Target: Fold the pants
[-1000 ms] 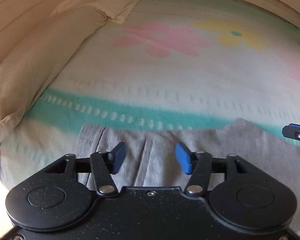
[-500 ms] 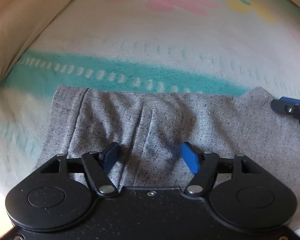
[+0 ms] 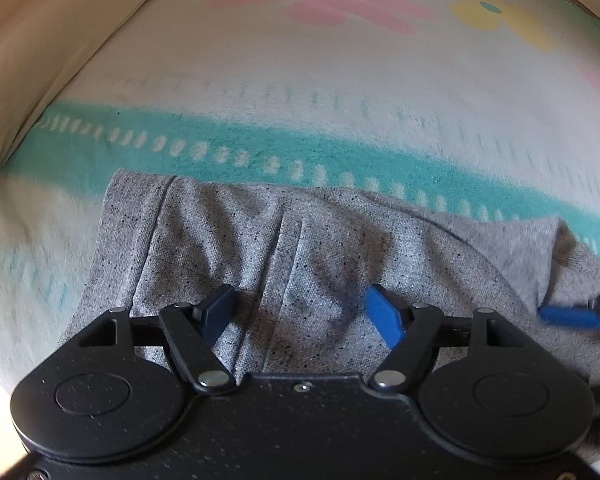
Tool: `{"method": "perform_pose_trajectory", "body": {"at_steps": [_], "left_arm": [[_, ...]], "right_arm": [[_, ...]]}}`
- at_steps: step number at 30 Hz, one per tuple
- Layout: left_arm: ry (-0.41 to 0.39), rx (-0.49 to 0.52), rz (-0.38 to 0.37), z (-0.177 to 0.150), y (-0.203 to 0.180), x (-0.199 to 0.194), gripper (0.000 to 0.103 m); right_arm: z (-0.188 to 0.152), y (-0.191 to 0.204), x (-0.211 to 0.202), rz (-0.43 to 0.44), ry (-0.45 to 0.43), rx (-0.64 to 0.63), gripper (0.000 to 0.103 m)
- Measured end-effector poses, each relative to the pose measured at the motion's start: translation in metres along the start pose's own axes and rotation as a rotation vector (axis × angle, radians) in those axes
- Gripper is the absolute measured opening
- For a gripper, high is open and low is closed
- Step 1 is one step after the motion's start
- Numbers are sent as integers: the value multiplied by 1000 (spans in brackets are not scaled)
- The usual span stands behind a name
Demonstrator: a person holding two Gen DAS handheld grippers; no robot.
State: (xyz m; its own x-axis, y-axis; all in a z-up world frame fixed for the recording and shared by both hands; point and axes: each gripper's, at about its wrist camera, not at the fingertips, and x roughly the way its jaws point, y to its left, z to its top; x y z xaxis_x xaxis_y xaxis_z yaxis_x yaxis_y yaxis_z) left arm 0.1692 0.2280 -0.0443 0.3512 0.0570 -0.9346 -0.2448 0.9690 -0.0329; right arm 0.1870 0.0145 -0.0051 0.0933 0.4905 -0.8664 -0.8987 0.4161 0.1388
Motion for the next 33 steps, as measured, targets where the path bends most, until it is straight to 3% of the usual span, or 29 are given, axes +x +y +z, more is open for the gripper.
{"method": "perform_pose_trajectory", "body": {"at_steps": [6,8,11,16,24,26,30,33], "left_arm": [[-10,25,2,-3,-2,-1,76],[-13,26,-2,-4,-1,-1,76],[-17,33,-2,-5,-2,-1,77],[-23,54,-2,-7,-4,-4,77],[-13,33,-37,-6,2,-4,78],[-9,22,-33,-5,1,-3,78],[-7,17,-25,-5,0,-4,78],[-9,20,-25,-5,0,-4,78]], "right_arm": [[25,-42,-38,-173,-240,193,41],[29,-60,-36,-219,-278,268,41],[31,-87,-17,-209,-245,353,41],[29,-94,10,-170,-141,367,41],[22,-48,18,13,-12,158,42],[23,-48,20,-20,-23,157,42],[29,-71,18,-44,-116,323,42],[31,-81,26,-30,-136,403,42]]}}
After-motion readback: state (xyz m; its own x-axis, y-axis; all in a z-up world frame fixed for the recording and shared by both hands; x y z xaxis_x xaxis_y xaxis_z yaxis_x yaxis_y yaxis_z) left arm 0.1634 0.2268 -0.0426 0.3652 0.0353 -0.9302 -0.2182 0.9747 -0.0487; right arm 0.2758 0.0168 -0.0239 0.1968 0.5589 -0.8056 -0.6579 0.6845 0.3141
